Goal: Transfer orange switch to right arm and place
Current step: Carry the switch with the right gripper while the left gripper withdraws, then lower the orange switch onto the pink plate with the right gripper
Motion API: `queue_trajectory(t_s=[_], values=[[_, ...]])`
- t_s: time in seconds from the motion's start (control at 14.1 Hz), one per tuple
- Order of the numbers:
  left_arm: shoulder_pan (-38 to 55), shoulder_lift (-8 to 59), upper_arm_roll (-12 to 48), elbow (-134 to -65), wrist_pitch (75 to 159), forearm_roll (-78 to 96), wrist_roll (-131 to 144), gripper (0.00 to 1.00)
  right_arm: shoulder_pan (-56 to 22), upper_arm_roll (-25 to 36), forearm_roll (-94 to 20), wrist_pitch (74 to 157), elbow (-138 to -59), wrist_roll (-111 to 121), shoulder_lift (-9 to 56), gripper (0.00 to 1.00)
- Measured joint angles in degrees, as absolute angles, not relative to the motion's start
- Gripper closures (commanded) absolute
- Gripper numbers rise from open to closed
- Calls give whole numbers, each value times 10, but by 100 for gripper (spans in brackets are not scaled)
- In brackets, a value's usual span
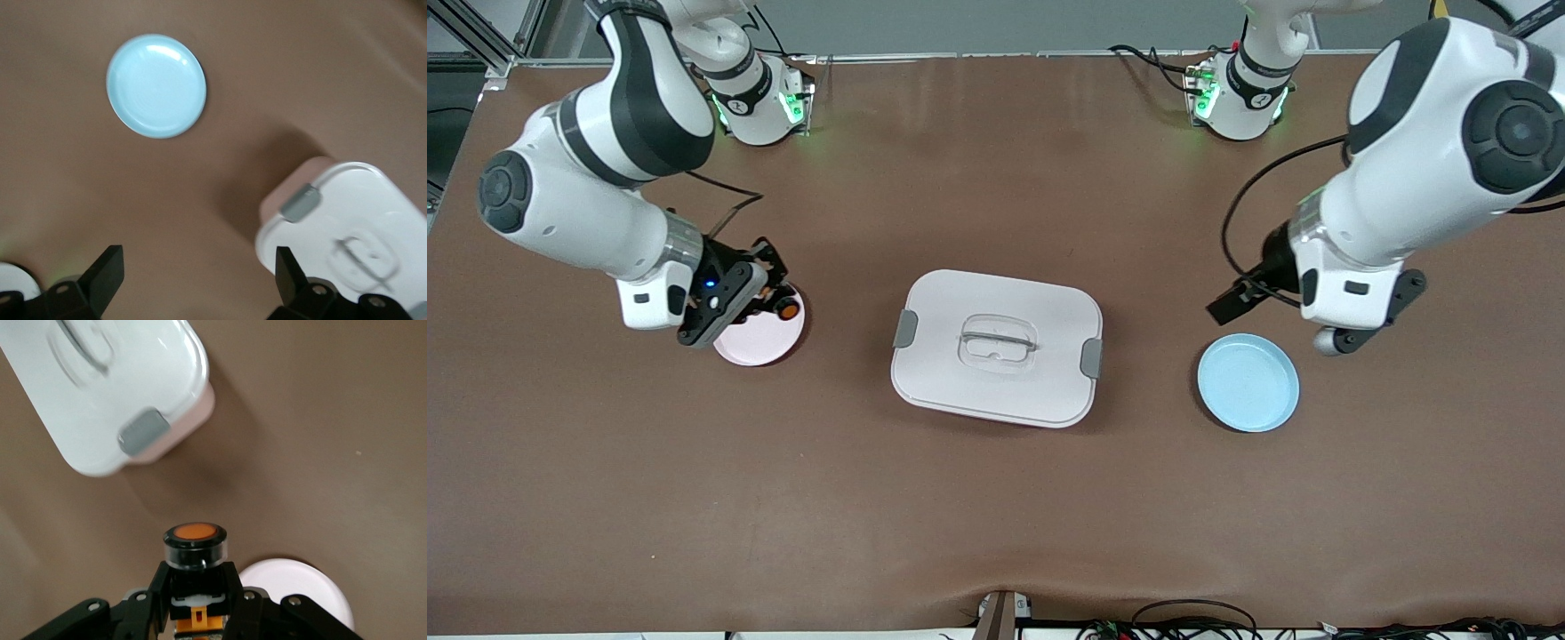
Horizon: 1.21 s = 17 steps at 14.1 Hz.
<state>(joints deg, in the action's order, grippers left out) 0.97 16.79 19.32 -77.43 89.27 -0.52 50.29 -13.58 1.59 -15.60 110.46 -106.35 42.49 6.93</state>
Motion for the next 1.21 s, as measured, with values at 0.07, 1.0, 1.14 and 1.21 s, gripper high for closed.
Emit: queue_trajectory(t_s=[0.07,1.0,1.14,1.21], values=[[-1,162,193,-785,893,-21,457,0,-128,16,-129,1103,-1064,465,69,100],[-127,112,191,-796,892,-42,109,0,-67,15,-4,1386,-1289,778,84,100],[-137,105,191,-796,889,-42,105,0,-67,14,-2,1435,-1319,796,90,100],[-138,100,191,-796,886,-42,104,0,-67,14,-1,1451,-1331,815,96,100]])
